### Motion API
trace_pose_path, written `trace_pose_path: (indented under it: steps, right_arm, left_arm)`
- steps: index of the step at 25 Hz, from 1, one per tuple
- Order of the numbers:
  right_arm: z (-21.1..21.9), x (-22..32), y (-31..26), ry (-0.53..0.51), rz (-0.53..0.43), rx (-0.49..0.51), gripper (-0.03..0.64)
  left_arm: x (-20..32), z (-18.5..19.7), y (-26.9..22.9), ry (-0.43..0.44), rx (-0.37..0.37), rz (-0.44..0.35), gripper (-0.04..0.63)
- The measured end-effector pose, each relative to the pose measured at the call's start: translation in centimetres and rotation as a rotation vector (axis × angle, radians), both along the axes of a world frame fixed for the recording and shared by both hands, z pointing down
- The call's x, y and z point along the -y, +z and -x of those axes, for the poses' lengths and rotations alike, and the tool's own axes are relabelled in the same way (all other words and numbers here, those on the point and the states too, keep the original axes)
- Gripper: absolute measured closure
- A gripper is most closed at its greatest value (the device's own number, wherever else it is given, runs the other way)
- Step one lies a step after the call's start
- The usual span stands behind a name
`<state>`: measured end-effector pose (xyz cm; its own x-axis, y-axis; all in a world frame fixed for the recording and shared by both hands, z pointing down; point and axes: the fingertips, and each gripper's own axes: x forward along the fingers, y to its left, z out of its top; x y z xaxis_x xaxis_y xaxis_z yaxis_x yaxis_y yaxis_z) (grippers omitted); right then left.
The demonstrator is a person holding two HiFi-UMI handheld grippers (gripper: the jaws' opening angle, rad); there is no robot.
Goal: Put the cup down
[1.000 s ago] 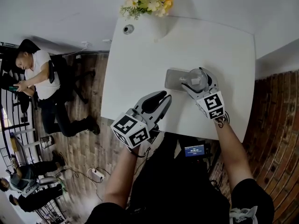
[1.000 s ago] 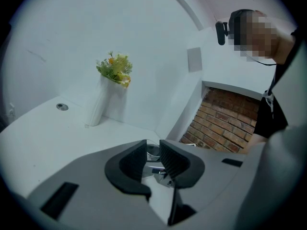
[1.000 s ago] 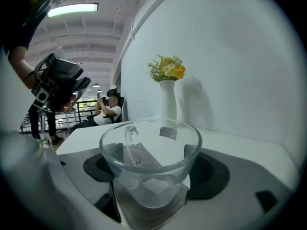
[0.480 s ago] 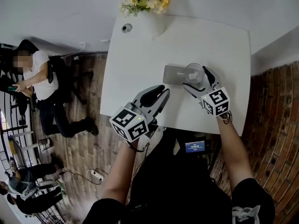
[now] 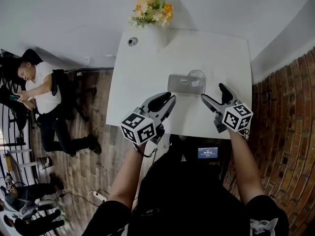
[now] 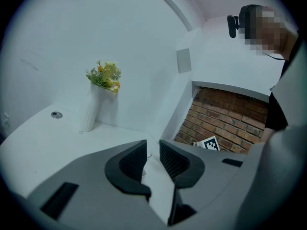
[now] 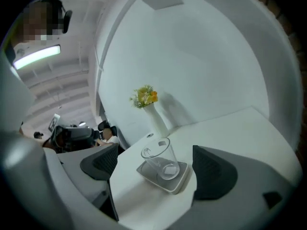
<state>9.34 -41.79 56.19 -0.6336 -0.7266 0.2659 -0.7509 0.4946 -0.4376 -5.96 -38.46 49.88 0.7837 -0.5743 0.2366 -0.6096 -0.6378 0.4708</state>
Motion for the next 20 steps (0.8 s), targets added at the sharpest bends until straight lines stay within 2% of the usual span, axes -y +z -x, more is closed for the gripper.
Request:
trace_pose_path:
  steps: [6, 10, 15, 20]
  right_arm:
    - [-2.8, -3.1, -4.1, 0.108, 0.012, 0.156, 0.138]
    - [-2.7, -5.4, -5.8, 0.089, -0.013, 0.149, 0.143]
    - [-1.7, -6.7, -7.3, 0.060, -0.057, 0.132, 0.206]
    - [-1.3, -6.7, -8.5, 0.031, -0.100, 0.124, 0.335]
  left_arm:
    - [-0.7, -0.2, -1.0, 0.026, 0.005, -0.017, 0.508]
    - [-1.2, -0.1, -1.1, 0.010, -0.001, -0.018, 0.508]
    - [-1.7, 0.0, -1.3, 0.001, -0.003, -0.023, 0.508]
    - [-1.9, 0.3, -1.8, -0.005, -0.001, -0.037, 0.508]
